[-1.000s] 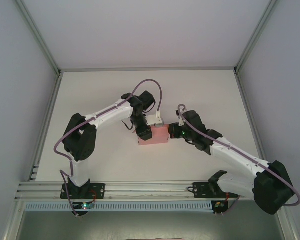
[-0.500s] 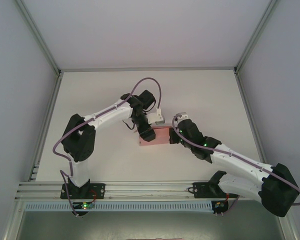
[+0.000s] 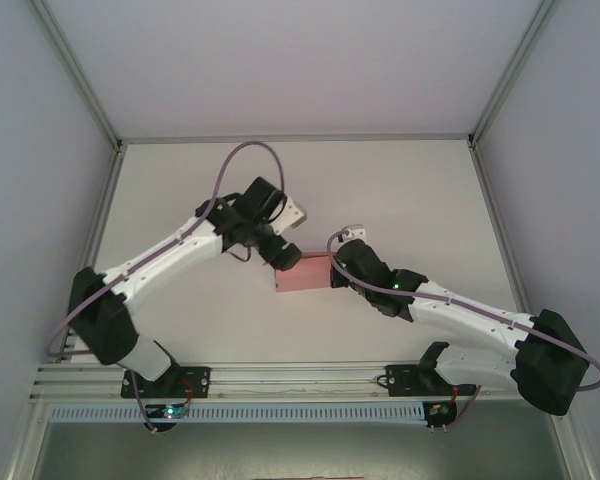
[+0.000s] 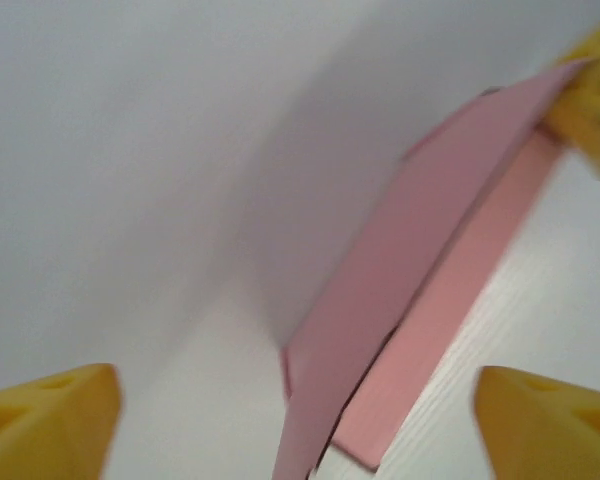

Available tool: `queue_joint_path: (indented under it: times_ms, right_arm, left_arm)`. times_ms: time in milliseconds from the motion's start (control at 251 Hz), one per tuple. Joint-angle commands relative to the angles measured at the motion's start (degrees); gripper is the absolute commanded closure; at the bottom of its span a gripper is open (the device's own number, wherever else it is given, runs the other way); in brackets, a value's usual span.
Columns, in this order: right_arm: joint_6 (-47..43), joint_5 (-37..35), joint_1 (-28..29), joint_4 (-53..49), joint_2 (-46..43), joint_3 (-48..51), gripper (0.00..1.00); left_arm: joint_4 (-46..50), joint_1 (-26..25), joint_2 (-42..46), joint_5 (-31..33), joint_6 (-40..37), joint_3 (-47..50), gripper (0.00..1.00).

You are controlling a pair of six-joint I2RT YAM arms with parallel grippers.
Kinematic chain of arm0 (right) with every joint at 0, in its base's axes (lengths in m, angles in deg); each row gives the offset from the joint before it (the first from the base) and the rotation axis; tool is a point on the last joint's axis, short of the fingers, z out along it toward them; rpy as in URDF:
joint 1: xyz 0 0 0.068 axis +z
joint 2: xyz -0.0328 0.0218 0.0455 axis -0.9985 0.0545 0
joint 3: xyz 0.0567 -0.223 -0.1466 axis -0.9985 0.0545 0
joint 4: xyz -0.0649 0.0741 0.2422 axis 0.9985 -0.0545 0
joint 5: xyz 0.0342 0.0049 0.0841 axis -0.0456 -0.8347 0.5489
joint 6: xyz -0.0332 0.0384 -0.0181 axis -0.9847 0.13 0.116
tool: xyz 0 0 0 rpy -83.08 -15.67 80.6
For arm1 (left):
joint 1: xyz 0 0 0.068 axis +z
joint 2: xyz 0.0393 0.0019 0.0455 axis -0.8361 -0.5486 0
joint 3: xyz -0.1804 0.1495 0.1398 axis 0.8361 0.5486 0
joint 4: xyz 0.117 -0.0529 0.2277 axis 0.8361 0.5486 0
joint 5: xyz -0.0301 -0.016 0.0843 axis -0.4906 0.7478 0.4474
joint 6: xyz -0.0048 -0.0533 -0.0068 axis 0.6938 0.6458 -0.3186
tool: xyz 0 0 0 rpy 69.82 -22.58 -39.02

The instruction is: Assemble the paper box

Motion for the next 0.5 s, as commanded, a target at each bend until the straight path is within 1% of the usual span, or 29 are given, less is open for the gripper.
queue_joint_path:
  times_ms: [0, 40, 92, 156, 235, 315, 363, 431, 495]
  right_arm:
    - [2.1, -2.0, 0.8, -4.1, 1.0, -1.3, 1.00]
    - [2.1, -1.9, 0.9, -4.8, 1.1, -1.8, 1.00]
    - [1.6, -1.6, 1.0, -5.2, 1.2, -2.1, 1.00]
    - [1.5, -1.6, 1.0, -5.8, 1.5, -2.7, 1.00]
    - [1.0, -0.9, 1.1, -6.2, 2.2, -3.6, 1.00]
    - [0.8, -0.7, 1.2, -6.2, 2.5, -4.0, 1.00]
    - [0.8, -0.7, 1.2, -6.3, 2.6, -4.0, 1.00]
    - [1.1, -1.0, 1.3, -6.4, 2.6, -3.9, 1.00]
    - [1.3, -1.0, 1.3, -6.7, 2.4, -3.8, 1.00]
  left_arm:
    - [-3.1, -1.9, 7.6, 12.7, 14.9, 8.8, 0.17]
    - [-3.9, -1.9, 9.9, 12.8, 16.1, 11.8, 0.19]
    - [-5.7, -1.9, 11.9, 11.9, 16.6, 14.9, 0.26]
    - [-7.9, -1.9, 12.8, 10.0, 16.0, 16.4, 0.35]
    - [-8.2, -1.9, 11.3, 7.6, 15.2, 14.7, 0.37]
    - [-7.6, -2.0, 8.6, 8.0, 14.6, 12.1, 0.39]
    - [-6.6, -2.0, 6.9, 9.0, 14.3, 10.4, 0.43]
    - [-5.9, -2.0, 5.2, 8.6, 13.9, 9.0, 0.55]
    - [-5.7, -2.0, 4.0, 7.6, 14.0, 8.4, 0.57]
